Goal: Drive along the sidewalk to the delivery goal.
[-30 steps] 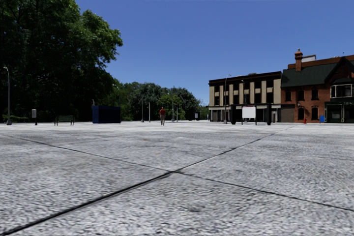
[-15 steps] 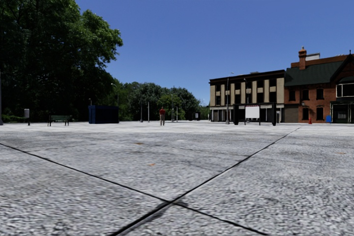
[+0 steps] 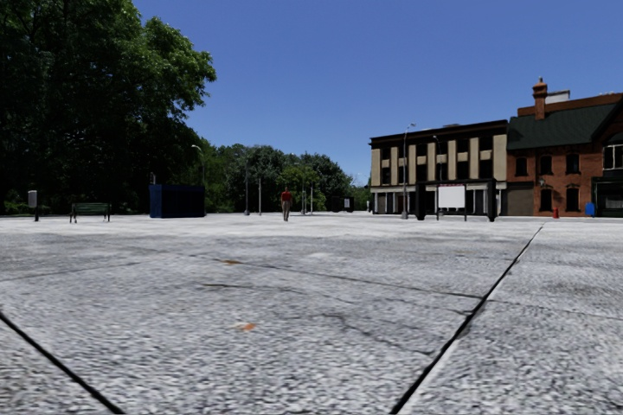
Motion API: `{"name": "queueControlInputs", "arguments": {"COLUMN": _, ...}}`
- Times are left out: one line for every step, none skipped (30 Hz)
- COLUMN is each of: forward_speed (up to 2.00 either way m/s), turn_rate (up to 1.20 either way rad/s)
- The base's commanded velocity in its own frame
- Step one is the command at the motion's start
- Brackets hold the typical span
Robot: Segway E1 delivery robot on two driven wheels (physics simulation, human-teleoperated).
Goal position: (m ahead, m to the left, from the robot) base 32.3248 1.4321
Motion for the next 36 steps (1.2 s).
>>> {"name": "queueControlInputs", "arguments": {"forward_speed": 2.00, "turn_rate": 0.00}}
{"name": "queueControlInputs", "arguments": {"forward_speed": 2.00, "turn_rate": 0.00}}
{"name": "queueControlInputs", "arguments": {"forward_speed": 2.00, "turn_rate": 0.00}}
{"name": "queueControlInputs", "arguments": {"forward_speed": 2.00, "turn_rate": 0.00}}
{"name": "queueControlInputs", "arguments": {"forward_speed": 2.00, "turn_rate": 0.00}}
{"name": "queueControlInputs", "arguments": {"forward_speed": 2.00, "turn_rate": 0.00}}
{"name": "queueControlInputs", "arguments": {"forward_speed": 2.00, "turn_rate": 0.00}}
{"name": "queueControlInputs", "arguments": {"forward_speed": 2.00, "turn_rate": 0.00}}
{"name": "queueControlInputs", "arguments": {"forward_speed": 2.00, "turn_rate": 0.00}}
{"name": "queueControlInputs", "arguments": {"forward_speed": 2.00, "turn_rate": 0.00}}
{"name": "queueControlInputs", "arguments": {"forward_speed": 2.00, "turn_rate": 0.00}}
{"name": "queueControlInputs", "arguments": {"forward_speed": 2.00, "turn_rate": 0.00}}
{"name": "queueControlInputs", "arguments": {"forward_speed": 2.00, "turn_rate": 0.00}}
{"name": "queueControlInputs", "arguments": {"forward_speed": 2.00, "turn_rate": 0.00}}
{"name": "queueControlInputs", "arguments": {"forward_speed": 2.00, "turn_rate": 0.00}}
{"name": "queueControlInputs", "arguments": {"forward_speed": 2.00, "turn_rate": 0.00}}
{"name": "queueControlInputs", "arguments": {"forward_speed": 2.00, "turn_rate": 0.00}}
{"name": "queueControlInputs", "arguments": {"forward_speed": 2.00, "turn_rate": 0.00}}
{"name": "queueControlInputs", "arguments": {"forward_speed": 2.00, "turn_rate": 0.00}}
{"name": "queueControlInputs", "arguments": {"forward_speed": 2.00, "turn_rate": 0.00}}
{"name": "queueControlInputs", "arguments": {"forward_speed": 2.00, "turn_rate": 0.00}}
{"name": "queueControlInputs", "arguments": {"forward_speed": 2.00, "turn_rate": 0.00}}
{"name": "queueControlInputs", "arguments": {"forward_speed": 2.00, "turn_rate": 0.00}}
{"name": "queueControlInputs", "arguments": {"forward_speed": 2.00, "turn_rate": 0.00}}
{"name": "queueControlInputs", "arguments": {"forward_speed": 2.00, "turn_rate": 0.00}}
{"name": "queueControlInputs", "arguments": {"forward_speed": 2.00, "turn_rate": 0.00}}
{"name": "queueControlInputs", "arguments": {"forward_speed": 2.00, "turn_rate": 0.00}}
{"name": "queueControlInputs", "arguments": {"forward_speed": 2.00, "turn_rate": 0.00}}
{"name": "queueControlInputs", "arguments": {"forward_speed": 2.00, "turn_rate": 0.00}}
{"name": "queueControlInputs", "arguments": {"forward_speed": 2.00, "turn_rate": 0.00}}
{"name": "queueControlInputs", "arguments": {"forward_speed": 2.00, "turn_rate": 0.00}}
{"name": "queueControlInputs", "arguments": {"forward_speed": 2.00, "turn_rate": 0.00}}
{"name": "queueControlInputs", "arguments": {"forward_speed": 2.00, "turn_rate": 0.00}}
{"name": "queueControlInputs", "arguments": {"forward_speed": 2.00, "turn_rate": 0.00}}
{"name": "queueControlInputs", "arguments": {"forward_speed": 2.00, "turn_rate": 0.00}}
{"name": "queueControlInputs", "arguments": {"forward_speed": 2.00, "turn_rate": 0.00}}
